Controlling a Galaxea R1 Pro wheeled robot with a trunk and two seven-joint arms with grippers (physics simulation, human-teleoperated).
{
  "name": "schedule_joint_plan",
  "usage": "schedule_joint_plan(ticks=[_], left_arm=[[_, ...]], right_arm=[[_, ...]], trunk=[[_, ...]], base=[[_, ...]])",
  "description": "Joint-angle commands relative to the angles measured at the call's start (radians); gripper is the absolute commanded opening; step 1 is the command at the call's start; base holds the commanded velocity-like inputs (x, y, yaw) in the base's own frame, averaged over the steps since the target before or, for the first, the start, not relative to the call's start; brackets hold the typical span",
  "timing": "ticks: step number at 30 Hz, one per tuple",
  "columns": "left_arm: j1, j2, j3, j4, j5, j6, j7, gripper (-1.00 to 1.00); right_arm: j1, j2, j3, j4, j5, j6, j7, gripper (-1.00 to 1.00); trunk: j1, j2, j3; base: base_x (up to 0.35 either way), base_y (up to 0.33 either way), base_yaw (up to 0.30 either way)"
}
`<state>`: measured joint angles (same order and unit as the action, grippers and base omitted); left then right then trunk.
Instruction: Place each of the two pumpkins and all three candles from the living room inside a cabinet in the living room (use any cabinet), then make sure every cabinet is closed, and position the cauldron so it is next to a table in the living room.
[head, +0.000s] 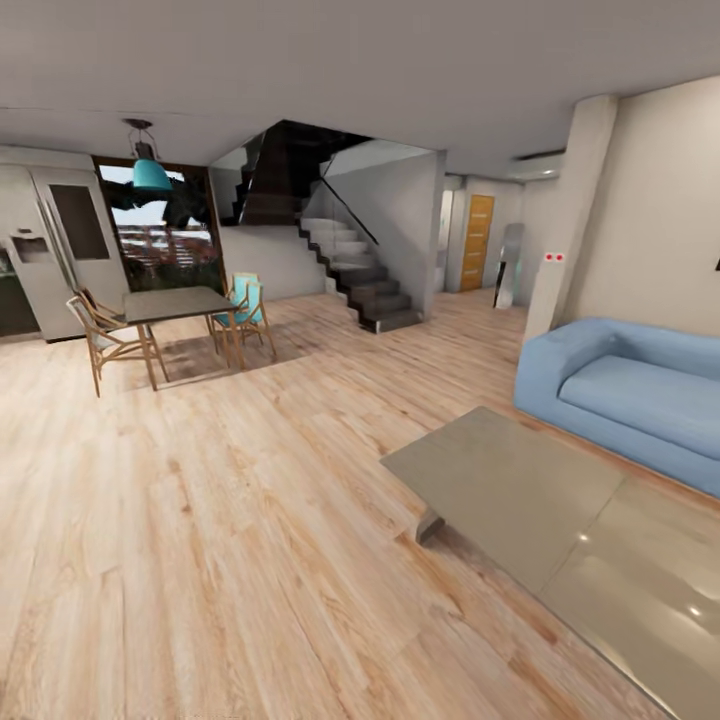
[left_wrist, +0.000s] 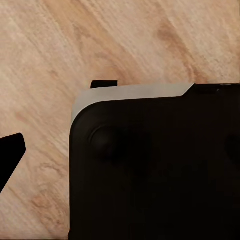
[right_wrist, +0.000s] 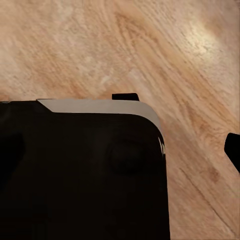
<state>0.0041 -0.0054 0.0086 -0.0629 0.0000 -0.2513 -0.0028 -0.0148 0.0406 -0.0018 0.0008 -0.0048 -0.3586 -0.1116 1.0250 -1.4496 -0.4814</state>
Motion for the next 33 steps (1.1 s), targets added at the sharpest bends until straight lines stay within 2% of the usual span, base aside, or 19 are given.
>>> schedule_joint_plan(ticks=[1,16,20,33], left_arm=[[0.000,0.000,0.001,-0.001,0.000,-0.002,0.000,1.00],[0.000,-0.001,0.001,-0.003,0.000,-0.002,0.000,1.00],[0.000,-0.001,0.001,-0.003,0.000,-0.002,0.000,1.00],[0.000,-0.001,-0.001,-0.003,-0.001,-0.002,0.000,1.00]], right_arm=[[-0.001,0.000,0.000,0.001,-0.001,-0.003,-0.004,1.00],[-0.001,0.003,0.000,0.001,0.000,-0.006,0.002,1.00],[-0.001,0.012,0.000,0.001,0.000,-0.007,0.003,1.00],[-0.001,0.013,-0.001,0.001,0.000,-0.008,0.001,1.00]], trunk=[[0.000,0.000,-0.001],[0.000,0.000,-0.001],[0.000,0.000,-0.001],[0.000,0.000,-0.001]], base=[[0.000,0.000,0.279],[0.000,0.000,0.267],[0.000,0.000,0.154],[0.000,0.000,0.166]])
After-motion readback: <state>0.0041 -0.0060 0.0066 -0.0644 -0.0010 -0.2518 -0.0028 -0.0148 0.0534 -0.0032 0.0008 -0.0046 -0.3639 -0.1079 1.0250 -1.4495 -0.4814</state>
